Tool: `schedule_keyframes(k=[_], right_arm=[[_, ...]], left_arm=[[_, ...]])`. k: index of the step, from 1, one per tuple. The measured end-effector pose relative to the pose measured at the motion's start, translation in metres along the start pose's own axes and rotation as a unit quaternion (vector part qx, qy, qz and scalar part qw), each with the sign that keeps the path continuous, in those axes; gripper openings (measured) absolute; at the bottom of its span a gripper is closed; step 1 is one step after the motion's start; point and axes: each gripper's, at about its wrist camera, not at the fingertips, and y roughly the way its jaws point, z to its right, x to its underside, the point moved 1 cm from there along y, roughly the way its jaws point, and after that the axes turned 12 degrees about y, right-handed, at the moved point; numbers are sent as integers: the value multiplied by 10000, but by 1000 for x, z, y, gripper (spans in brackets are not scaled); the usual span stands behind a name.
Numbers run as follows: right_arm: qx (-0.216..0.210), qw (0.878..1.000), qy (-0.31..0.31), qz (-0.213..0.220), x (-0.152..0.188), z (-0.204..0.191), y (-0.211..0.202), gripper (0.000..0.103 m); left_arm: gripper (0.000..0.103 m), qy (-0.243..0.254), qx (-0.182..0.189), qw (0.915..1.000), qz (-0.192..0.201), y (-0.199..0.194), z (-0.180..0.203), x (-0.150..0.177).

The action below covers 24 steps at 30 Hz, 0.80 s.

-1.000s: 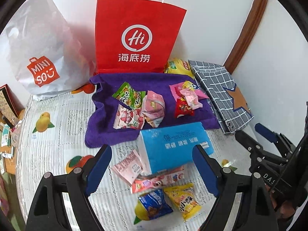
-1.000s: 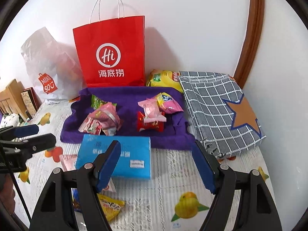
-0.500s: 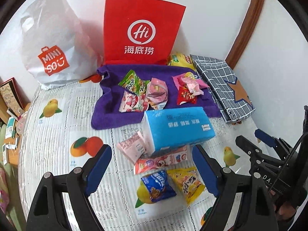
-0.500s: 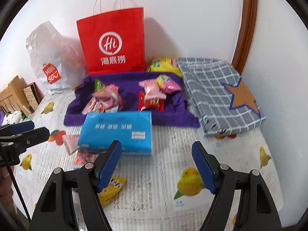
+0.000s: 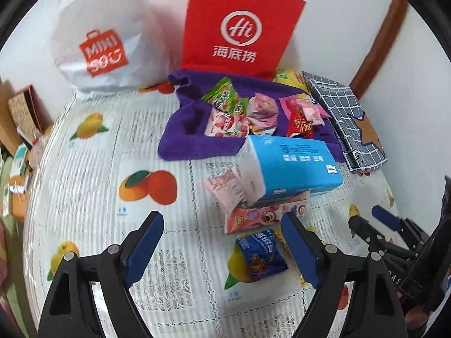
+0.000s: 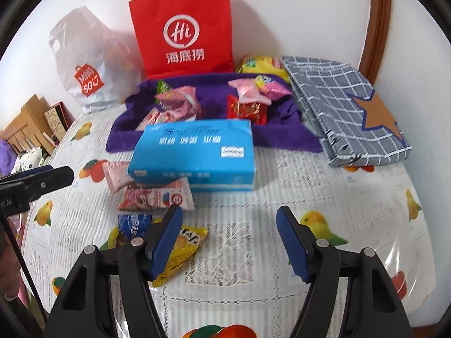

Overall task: Organize snacks
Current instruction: 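Withdraw both tools from the towel toward the snacks beside the tissue pack, then grasp the yellow chip bag with the right tool while the left tool grasps the pink wafer packet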

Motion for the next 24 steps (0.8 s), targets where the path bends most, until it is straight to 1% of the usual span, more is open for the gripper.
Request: schedule_keyframes(k=[2, 7, 12, 14, 18, 21, 23, 24], right_arm=[[-64, 10000, -40, -47, 3, -2, 3, 69], [-296, 9993, -73, -220, 10, -12, 12, 69], [-488, 9978, -286, -348, 17, -32, 18, 69], [-442, 9975, -395, -386, 21, -39, 23, 69], [-355, 9959, -512, -658, 31, -44, 39, 68], [-301, 9950, -500, -805, 36, -42, 51, 64], [-265, 9948, -481, -853, 39, -40, 58, 58], [-245, 9947, -483, -878, 40, -39, 61, 52]], left_arm=[[84, -46, -72, 10000, -21, 1, -4, 3], [84, -108, -78, 9999, -82, 3, -10, 9], [84, -198, -77, 9997, -125, 7, -16, 8], [84, -225, -62, 9996, -134, 9, -18, 8], [84, -267, -70, 9994, -187, 15, -22, 8], [84, -334, -56, 9992, -216, 20, -25, 7], [84, -355, -38, 9990, -252, 25, -26, 7], [84, -356, -37, 9990, -271, 27, -26, 6]])
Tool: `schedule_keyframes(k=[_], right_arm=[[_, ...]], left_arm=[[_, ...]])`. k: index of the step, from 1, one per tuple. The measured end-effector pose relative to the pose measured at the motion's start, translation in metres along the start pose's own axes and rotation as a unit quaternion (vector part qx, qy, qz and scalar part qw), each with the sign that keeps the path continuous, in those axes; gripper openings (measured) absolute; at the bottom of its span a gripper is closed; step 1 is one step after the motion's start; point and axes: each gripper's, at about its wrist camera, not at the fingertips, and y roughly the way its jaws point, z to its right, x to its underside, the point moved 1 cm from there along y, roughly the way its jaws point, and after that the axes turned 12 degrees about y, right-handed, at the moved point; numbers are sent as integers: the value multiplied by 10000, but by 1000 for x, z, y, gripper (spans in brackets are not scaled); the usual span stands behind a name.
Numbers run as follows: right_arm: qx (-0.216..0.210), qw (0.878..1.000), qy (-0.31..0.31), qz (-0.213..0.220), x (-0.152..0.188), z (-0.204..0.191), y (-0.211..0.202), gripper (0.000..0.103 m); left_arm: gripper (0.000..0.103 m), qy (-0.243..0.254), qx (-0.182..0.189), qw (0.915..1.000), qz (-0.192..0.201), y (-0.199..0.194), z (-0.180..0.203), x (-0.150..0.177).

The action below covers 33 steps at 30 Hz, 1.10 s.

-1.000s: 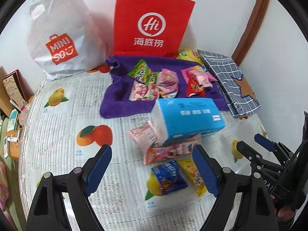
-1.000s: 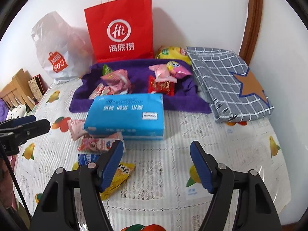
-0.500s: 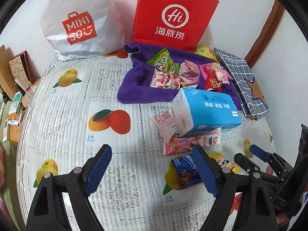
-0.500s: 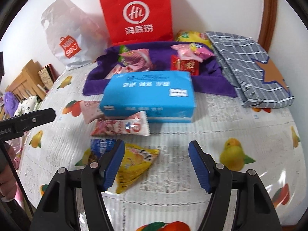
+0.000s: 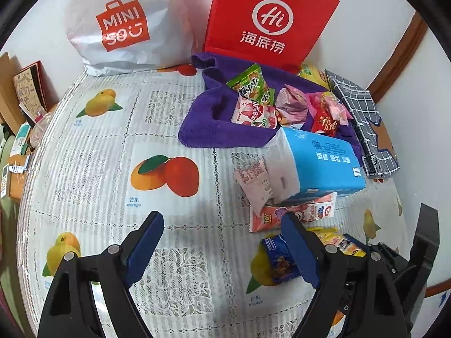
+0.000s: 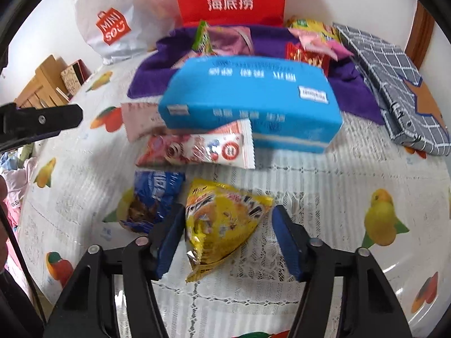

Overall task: Organize snacks
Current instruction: 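Grasp the yellow chip bag with the right tool while the left tool grasps the pink wafer packet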

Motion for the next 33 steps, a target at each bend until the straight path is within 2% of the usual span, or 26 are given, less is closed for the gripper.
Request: schedule_keyframes(k=[6, 11, 18, 24, 26, 27, 29, 31, 33], right_arm=[[46, 9997, -94, 224, -1, 13, -2, 43], [115, 9995, -1, 301, -8, 37, -6, 43], [468, 9980, 221, 370, -17, 80, -3, 43], [450, 9973, 252, 518, -17, 105, -4, 43], [455, 9972, 233, 552, -17, 106, -3, 44], [484, 9971, 206, 555, -18, 106, -2, 45], [544, 9967, 153, 574, -20, 103, 0, 45], [557, 9967, 145, 577, -22, 102, 1, 44], [545, 9967, 171, 572, -23, 101, 1, 44]], left_arm=[[84, 0, 63, 9999, -78, 16, 1, -6], [84, -8, 77, 9997, -224, 37, 3, -13], [84, -51, 163, 9992, -369, 67, 7, -29], [75, -62, 211, 9988, -432, 88, 11, -35], [61, -15, 196, 9992, -352, 89, 14, -38], [58, -12, 224, 9992, -333, 89, 15, -39], [36, -35, 381, 9987, -323, 90, 16, -40], [31, -85, 592, 9977, -320, 90, 18, -40], [28, -67, 596, 9977, -303, 86, 18, -38]])
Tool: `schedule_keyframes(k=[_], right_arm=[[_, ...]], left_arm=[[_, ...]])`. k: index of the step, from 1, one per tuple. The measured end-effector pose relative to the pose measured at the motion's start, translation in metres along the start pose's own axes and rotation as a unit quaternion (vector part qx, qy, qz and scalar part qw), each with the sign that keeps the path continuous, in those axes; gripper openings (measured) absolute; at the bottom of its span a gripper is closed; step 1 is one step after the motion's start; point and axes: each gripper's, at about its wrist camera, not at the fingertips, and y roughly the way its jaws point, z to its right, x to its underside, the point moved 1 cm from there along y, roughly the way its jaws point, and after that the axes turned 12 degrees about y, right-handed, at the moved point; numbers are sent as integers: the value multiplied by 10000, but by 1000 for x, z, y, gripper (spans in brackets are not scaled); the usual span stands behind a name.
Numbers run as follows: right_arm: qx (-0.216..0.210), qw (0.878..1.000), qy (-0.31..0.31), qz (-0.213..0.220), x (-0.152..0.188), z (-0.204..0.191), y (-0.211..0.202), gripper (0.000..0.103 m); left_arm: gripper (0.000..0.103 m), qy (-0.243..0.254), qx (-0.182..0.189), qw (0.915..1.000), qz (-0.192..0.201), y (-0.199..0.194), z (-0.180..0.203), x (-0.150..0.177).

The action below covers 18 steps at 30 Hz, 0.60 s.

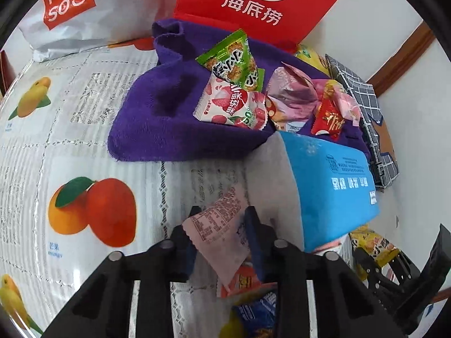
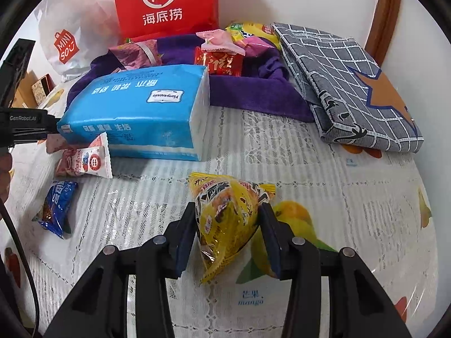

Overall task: Organize snacks
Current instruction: 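Grasp the yellow chip bag with the right tool while the left tool grasps the pink wafer packet, then lift the yellow chip bag with the right tool while the left tool lifts the pink wafer packet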

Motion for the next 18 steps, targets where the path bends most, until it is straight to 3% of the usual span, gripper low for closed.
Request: schedule_keyframes(k=[13, 18], right_arm=[[-173, 9998, -25, 39, 6, -19, -13, 43], [-237, 9997, -49, 106, 12, -25, -22, 43]], left_arm=[[23, -453, -353, 9983, 37, -47, -38, 52], [32, -465, -512, 9976, -78, -59, -43, 73]])
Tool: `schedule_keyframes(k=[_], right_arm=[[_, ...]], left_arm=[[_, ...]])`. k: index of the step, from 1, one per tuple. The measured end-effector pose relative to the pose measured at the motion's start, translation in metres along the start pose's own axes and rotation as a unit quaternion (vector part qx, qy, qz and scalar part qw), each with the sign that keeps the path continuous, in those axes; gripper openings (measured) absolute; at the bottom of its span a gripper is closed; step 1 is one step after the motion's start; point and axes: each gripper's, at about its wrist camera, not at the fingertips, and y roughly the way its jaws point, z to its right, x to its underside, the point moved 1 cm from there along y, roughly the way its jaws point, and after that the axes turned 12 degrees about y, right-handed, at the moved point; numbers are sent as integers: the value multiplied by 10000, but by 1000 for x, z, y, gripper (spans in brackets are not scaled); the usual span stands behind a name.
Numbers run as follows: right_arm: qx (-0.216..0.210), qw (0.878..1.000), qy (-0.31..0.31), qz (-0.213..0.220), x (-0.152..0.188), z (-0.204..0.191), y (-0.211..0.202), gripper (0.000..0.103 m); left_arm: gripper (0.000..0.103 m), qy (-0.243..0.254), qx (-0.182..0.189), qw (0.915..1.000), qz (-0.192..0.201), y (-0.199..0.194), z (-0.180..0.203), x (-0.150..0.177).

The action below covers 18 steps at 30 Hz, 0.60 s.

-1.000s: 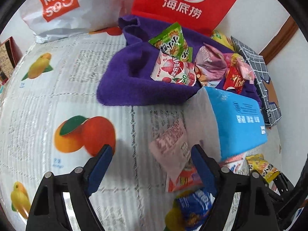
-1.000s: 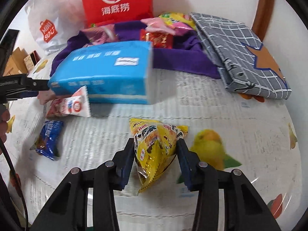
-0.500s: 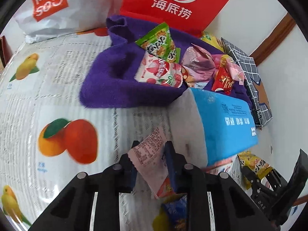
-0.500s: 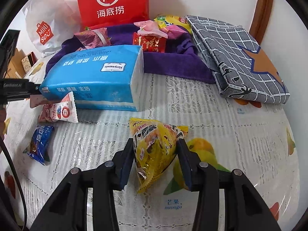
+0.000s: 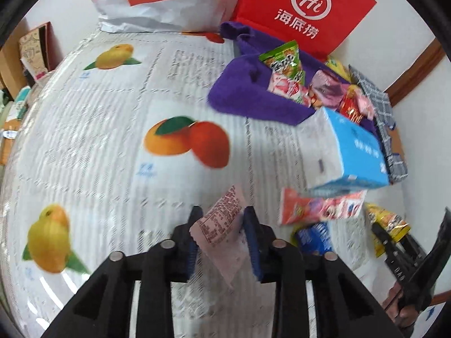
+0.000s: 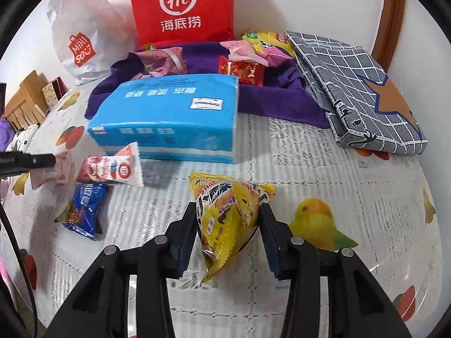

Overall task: Organize snacks
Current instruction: 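Lift the yellow chip bag with the right tool while the left tool lifts the pink wafer packet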

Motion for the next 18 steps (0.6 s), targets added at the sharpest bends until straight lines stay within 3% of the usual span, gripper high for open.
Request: schedule_keyframes(k=[3, 5, 6, 11, 18], right_arm=[[-32, 10000, 48, 27, 3, -1, -4, 43], [-42, 10000, 77, 28, 4, -1, -5, 43], [-33, 10000, 76, 46, 5, -1, -7, 43], [47, 9999, 60, 108, 7, 3, -10, 43], [91, 9999, 126, 73, 11, 11, -9, 43]], left_arm=[[40, 80, -97, 9999, -21, -6, 1, 3], [61, 92, -151, 9998, 89, -12, 1, 2], [63, 119, -166, 9996, 172, -16, 1, 1], [67, 322, -165, 9987, 360, -21, 9, -8], [66, 422, -46, 9991, 33, 3, 21, -4]])
